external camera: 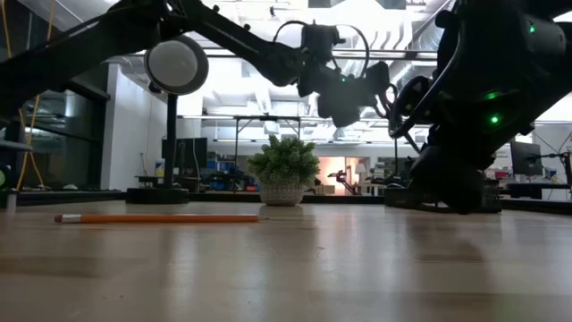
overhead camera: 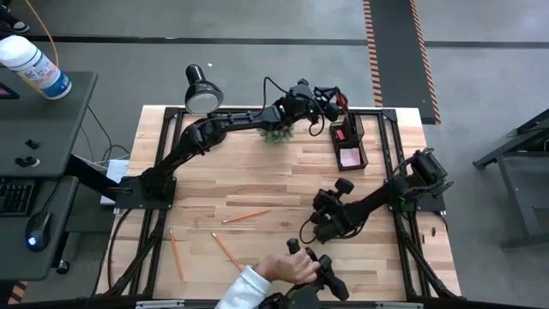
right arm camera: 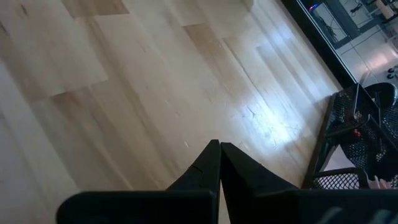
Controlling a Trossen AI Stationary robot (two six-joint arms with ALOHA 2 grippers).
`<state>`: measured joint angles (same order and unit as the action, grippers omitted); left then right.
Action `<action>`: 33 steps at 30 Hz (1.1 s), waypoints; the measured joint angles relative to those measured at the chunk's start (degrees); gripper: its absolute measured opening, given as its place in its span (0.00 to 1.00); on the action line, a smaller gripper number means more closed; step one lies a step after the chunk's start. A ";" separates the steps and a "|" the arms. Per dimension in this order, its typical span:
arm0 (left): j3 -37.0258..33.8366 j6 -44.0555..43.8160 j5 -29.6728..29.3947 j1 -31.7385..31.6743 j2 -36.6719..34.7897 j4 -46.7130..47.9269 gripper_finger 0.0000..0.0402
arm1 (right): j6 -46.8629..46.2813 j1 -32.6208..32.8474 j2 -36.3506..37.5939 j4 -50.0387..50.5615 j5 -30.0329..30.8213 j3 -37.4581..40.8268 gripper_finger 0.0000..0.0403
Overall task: Pick and place office supplies into organizer
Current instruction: Put the scissors into the desk organizer
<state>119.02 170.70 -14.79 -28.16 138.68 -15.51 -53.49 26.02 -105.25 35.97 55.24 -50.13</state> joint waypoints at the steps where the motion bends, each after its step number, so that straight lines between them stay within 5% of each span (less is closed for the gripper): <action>1: 0.28 -0.06 0.03 0.03 0.37 0.30 0.00 | 0.02 -0.15 0.00 -0.03 0.00 0.00 0.00; 11: 8.51 -1.43 -0.89 0.09 7.98 2.66 0.00 | -0.26 -0.13 0.00 0.13 -0.28 0.00 0.00; 22: 10.88 -1.00 3.86 0.95 8.52 11.18 0.02 | -0.24 -0.13 0.00 -0.15 -0.50 0.01 0.00; 33: 10.76 -1.70 6.40 1.95 8.65 10.97 0.27 | -0.21 -0.13 0.00 -0.44 -0.55 0.02 0.01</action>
<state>129.78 169.01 -8.38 -26.21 147.34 -4.54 -53.70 25.89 -105.25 35.53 54.70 -50.11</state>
